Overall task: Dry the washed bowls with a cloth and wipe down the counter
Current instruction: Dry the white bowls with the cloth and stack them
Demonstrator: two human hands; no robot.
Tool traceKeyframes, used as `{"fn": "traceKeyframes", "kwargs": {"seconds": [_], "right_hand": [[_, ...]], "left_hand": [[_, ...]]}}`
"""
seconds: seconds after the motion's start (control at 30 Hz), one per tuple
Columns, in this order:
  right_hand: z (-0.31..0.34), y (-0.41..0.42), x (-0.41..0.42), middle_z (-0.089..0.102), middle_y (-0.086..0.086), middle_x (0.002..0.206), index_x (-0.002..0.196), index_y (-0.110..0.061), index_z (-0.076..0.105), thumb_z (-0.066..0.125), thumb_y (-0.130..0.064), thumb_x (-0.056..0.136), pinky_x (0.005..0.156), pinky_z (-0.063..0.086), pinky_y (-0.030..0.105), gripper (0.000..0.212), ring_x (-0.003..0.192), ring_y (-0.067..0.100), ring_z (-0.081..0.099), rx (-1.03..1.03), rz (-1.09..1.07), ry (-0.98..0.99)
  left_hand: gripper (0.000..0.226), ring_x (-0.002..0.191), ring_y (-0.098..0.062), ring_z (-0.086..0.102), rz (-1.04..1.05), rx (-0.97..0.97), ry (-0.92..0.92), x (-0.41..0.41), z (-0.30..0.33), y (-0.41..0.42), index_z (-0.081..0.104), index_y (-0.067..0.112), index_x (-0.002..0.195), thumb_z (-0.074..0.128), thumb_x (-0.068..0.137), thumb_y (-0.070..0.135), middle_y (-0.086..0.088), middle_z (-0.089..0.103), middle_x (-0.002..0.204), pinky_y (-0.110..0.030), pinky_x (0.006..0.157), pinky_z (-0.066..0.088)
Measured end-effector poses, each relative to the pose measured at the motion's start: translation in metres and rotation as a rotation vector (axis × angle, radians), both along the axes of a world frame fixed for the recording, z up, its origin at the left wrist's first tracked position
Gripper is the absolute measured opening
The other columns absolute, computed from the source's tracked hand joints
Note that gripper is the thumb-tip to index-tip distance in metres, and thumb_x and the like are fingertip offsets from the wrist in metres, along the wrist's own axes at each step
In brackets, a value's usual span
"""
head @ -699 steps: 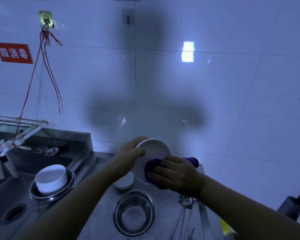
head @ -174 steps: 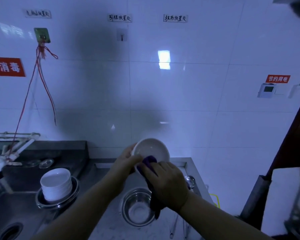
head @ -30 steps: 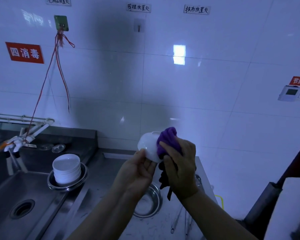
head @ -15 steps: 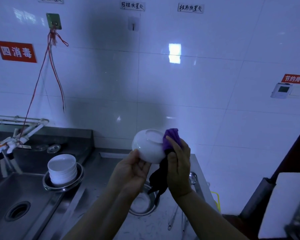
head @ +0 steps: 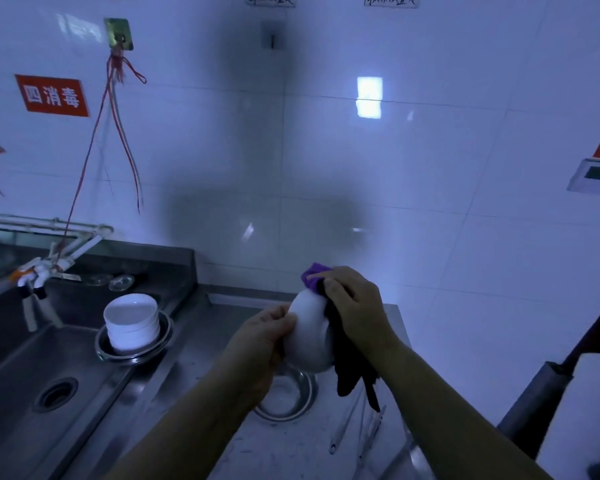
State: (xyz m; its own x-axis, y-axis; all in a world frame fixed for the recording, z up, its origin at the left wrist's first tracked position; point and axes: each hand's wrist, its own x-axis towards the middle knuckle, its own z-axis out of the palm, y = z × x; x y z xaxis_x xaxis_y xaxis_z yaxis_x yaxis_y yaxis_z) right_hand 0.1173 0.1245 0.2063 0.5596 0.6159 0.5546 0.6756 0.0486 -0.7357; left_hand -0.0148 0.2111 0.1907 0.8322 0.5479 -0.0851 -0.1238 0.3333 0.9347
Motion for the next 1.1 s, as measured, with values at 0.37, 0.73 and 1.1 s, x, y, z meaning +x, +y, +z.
{"fn": "traceKeyframes", "kwargs": {"seconds": [0.37, 0.73, 1.1], "right_hand": [[0.015, -0.016, 0.038, 0.059, 0.006, 0.075, 0.079, -0.004, 0.064, 0.049, -0.025, 0.083, 0.068, 0.04, 0.024, 0.027, 0.071, 0.009, 0.052, -0.095, 0.37, 0.151], [-0.026, -0.032, 0.023, 0.063, -0.009, 0.065, 0.076, -0.027, 0.066, 0.076, -0.038, 0.065, 0.056, 0.048, 0.018, 0.019, 0.057, 0.0, 0.056, -0.17, 0.432, 0.01], [-0.051, -0.058, 0.009, 0.071, 0.001, 0.086, 0.094, -0.014, 0.071, 0.065, -0.038, 0.08, 0.075, 0.049, 0.029, 0.028, 0.078, 0.015, 0.065, 0.032, 0.084, -0.623]], "left_hand": [[0.025, 0.09, -0.021, 0.061, 0.065, 0.453, 0.119, 0.003, 0.018, -0.01, 0.065, 0.019, 0.096, 0.041, 0.096, 0.012, -0.006, 0.066, 0.099, -0.026, 0.067, 0.049], [0.026, 0.088, -0.002, 0.056, 0.295, 0.561, 0.161, 0.005, -0.007, -0.01, 0.058, 0.03, 0.094, 0.038, 0.098, 0.014, 0.0, 0.054, 0.108, -0.018, 0.066, 0.048], [0.038, 0.09, -0.022, 0.066, 0.353, 0.056, 0.029, 0.03, -0.028, -0.064, 0.05, 0.022, 0.11, 0.063, 0.074, 0.031, -0.011, 0.06, 0.107, -0.02, 0.06, 0.054]]}}
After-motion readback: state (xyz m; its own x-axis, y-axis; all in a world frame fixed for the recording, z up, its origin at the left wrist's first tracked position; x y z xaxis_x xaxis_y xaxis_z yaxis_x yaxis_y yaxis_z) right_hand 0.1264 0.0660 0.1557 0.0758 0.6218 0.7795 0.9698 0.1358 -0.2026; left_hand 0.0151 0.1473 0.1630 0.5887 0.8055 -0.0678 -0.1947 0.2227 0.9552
